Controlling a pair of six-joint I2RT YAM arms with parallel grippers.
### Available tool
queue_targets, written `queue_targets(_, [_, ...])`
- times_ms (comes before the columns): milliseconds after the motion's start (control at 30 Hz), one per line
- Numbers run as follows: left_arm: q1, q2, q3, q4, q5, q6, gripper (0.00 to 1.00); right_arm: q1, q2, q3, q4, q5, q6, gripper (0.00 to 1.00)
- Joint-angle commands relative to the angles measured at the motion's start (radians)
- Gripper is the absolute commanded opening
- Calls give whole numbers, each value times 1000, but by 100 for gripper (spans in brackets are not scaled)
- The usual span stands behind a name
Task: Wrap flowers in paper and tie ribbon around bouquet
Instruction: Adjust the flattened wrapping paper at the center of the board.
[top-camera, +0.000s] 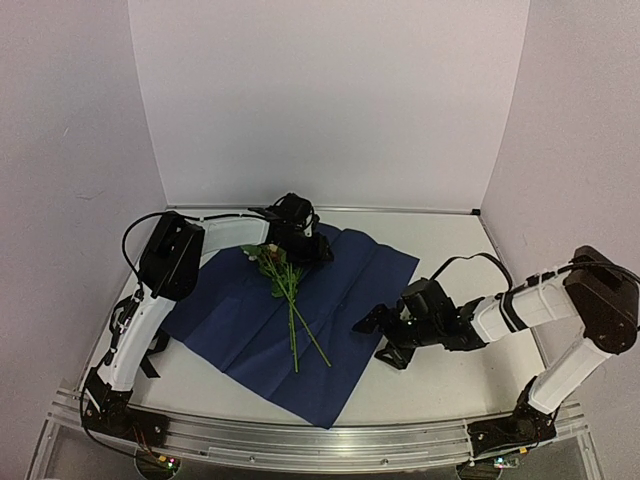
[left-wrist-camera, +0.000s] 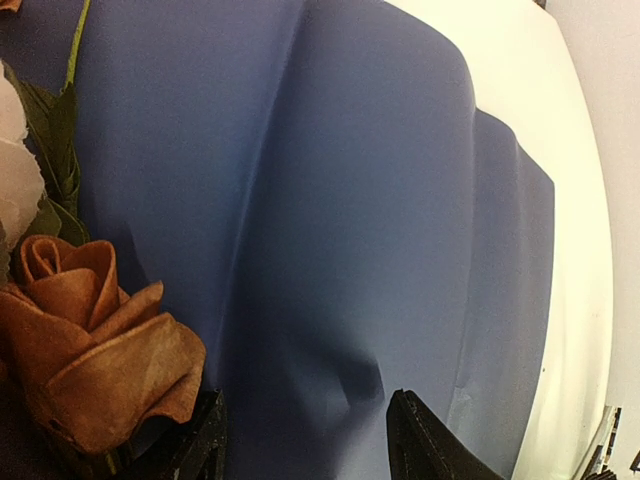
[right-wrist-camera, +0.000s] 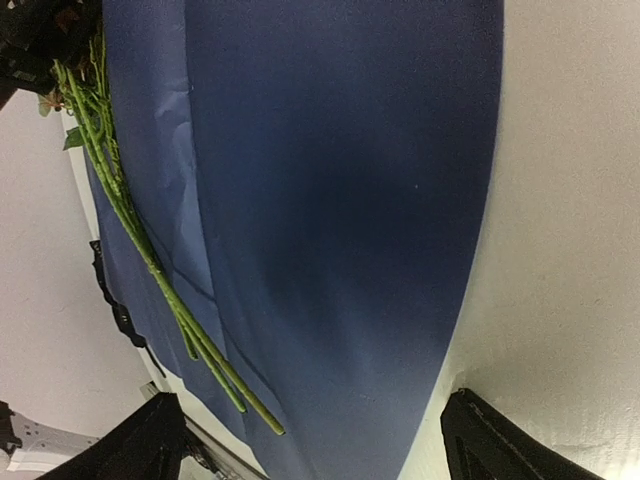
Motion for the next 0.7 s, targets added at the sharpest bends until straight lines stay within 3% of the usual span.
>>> queue_targets(0, [-3, 62, -9, -53, 25, -5, 57, 41, 50, -30, 99, -20, 92, 92])
queue_targets(300, [-3, 56, -30, -48, 19, 3, 57, 108, 155, -141, 417, -14, 241, 85])
queue_targets(667, [-3, 58, -21, -57, 26, 13, 57, 56, 140, -131, 393, 68, 170, 60])
